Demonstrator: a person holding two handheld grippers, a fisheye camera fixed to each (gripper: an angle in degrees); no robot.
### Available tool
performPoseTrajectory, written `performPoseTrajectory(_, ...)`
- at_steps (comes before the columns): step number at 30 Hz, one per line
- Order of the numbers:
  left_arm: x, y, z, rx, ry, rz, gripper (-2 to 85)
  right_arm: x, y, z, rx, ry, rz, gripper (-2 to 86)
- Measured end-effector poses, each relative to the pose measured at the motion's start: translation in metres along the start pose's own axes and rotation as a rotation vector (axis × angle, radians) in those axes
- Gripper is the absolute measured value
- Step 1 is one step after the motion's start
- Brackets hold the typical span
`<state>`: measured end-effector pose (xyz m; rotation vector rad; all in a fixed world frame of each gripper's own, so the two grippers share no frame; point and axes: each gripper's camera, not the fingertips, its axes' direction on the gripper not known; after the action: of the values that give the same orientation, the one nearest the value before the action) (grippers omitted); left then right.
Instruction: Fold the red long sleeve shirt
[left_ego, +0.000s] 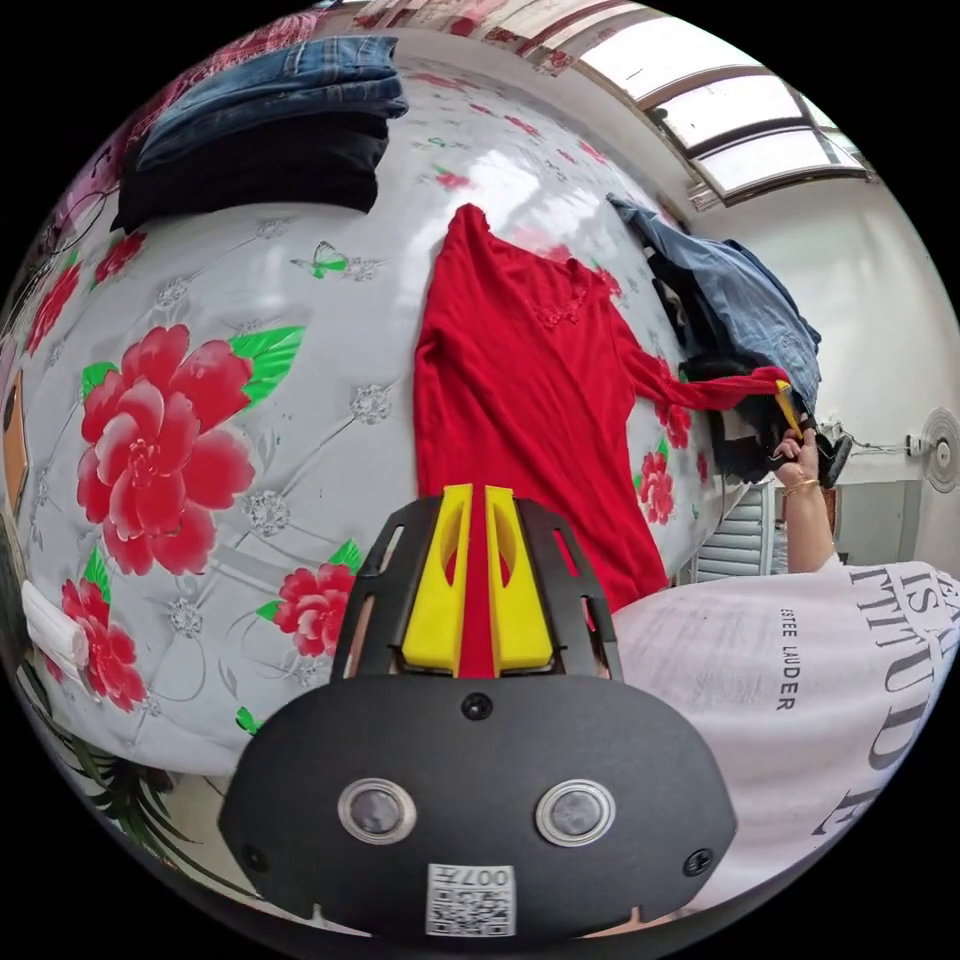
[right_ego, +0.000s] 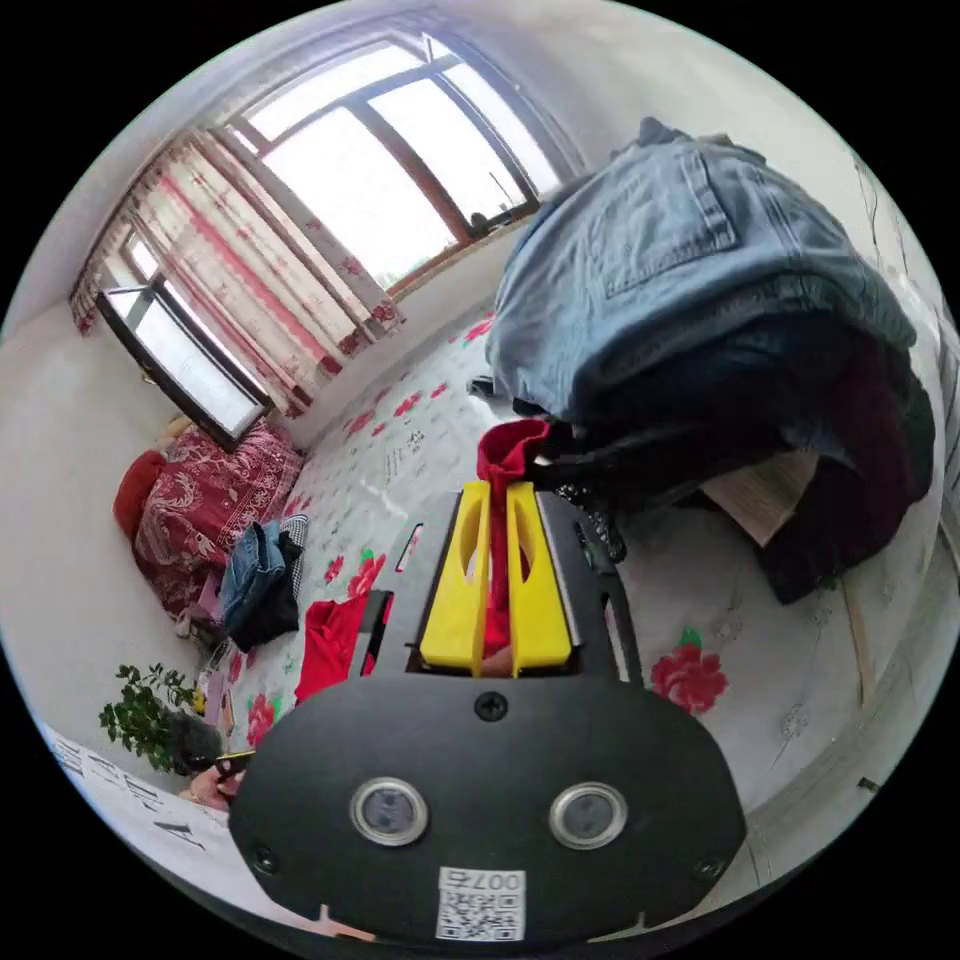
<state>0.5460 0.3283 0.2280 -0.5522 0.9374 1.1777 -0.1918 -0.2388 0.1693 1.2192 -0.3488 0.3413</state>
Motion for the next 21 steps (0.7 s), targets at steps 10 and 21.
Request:
performPoseTrajectory(10,0.033,-0.005,-0.026,0.107,0.087,0.135,3.6,-0.196,0.129,-0.052,0.014,-0.411,-0.596,0.6)
performPoseTrajectory(21,-0.019,0.048,-0.037,0.072,0.086,0.081,6.8,-0.287,0.299,0.033,-0.704,-0.675,-1.007,5.2)
